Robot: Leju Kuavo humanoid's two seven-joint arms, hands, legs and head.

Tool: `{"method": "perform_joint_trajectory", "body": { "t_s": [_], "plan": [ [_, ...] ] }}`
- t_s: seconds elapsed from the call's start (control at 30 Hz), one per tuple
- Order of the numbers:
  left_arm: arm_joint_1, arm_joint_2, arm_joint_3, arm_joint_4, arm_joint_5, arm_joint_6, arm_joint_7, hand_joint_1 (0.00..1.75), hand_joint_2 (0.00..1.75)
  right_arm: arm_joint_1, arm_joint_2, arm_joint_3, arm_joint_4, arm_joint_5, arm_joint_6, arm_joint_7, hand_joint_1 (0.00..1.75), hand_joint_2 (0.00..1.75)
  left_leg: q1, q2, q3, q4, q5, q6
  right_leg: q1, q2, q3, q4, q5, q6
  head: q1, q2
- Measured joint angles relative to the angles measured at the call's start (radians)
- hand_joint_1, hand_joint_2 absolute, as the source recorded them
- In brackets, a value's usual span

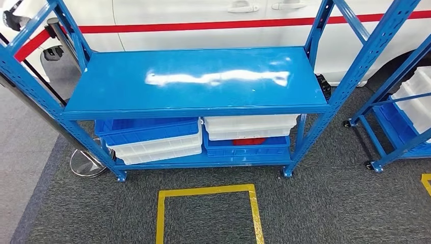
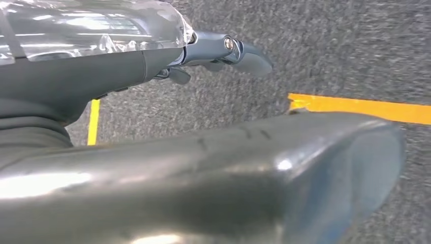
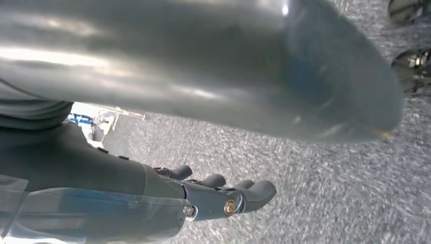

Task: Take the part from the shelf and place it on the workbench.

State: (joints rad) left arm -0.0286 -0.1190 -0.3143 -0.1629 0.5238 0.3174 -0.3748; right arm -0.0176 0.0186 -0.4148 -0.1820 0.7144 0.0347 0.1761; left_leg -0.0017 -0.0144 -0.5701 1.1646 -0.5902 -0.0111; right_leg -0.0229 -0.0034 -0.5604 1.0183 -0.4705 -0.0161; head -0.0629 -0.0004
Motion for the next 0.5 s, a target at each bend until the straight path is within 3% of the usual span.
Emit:
{"method": "perform_joint_trajectory", "body": {
  "t_s": [0.07,0.1,0.13,0.2,0.27,0.4,0.5],
  "plan": [
    [0.001,0.000,0.000,0.000,0.000,0.000,-0.001,0.00,0.00,0.000,0.000,-0.001,0.000,0.001,0.000,-0.001,0.00,0.00,0.009,0.003,-0.079,0.122,-0.030,-0.010,-0.001,-0.002,0.012,0.000,-0.011,0.000,0.000,0.000],
    [0.003,0.000,0.000,0.000,0.000,0.000,-0.002,0.00,0.00,0.000,0.000,-0.002,0.000,0.002,0.000,-0.002,0.00,0.00,0.013,0.005,-0.100,0.140,-0.017,-0.013,-0.002,-0.001,0.020,0.000,-0.018,0.002,0.000,0.000],
    [0.004,0.000,0.000,0.000,0.000,0.000,-0.002,0.00,0.00,0.000,0.000,-0.002,0.000,0.002,0.000,-0.002,0.00,0.00,0.015,0.006,-0.102,0.117,0.017,-0.014,-0.003,-0.001,0.030,0.000,-0.025,0.005,0.000,0.000],
    [0.007,0.000,0.000,0.000,0.000,0.000,-0.003,0.00,0.00,0.000,0.000,-0.003,0.000,0.002,0.000,-0.004,0.00,0.00,0.016,0.011,-0.064,-0.008,0.109,-0.013,-0.007,-0.002,0.053,0.000,-0.041,0.014,0.000,0.000],
    [0.007,0.000,0.000,0.000,0.000,-0.001,-0.004,0.00,0.00,0.000,0.000,-0.003,0.000,0.002,0.000,-0.005,0.00,0.00,0.012,0.016,-0.028,-0.106,0.151,-0.004,-0.005,-0.002,0.065,0.000,-0.055,0.027,0.000,0.000],
    [0.005,0.000,0.000,0.000,-0.003,-0.002,-0.003,0.00,0.00,-0.005,0.000,-0.003,0.000,0.002,0.000,-0.008,0.00,0.00,0.008,0.013,-0.015,-0.133,0.140,0.027,-0.003,-0.004,0.074,-0.004,-0.068,0.053,0.000,0.000],
    [0.005,0.000,-0.001,0.000,-0.005,0.003,0.005,0.00,0.00,-0.007,0.000,-0.004,-0.001,0.002,0.000,-0.010,0.00,0.00,0.009,0.014,0.000,-0.145,0.138,0.045,-0.005,-0.002,0.037,0.085,-0.114,0.057,0.000,0.000]
  ]
}}
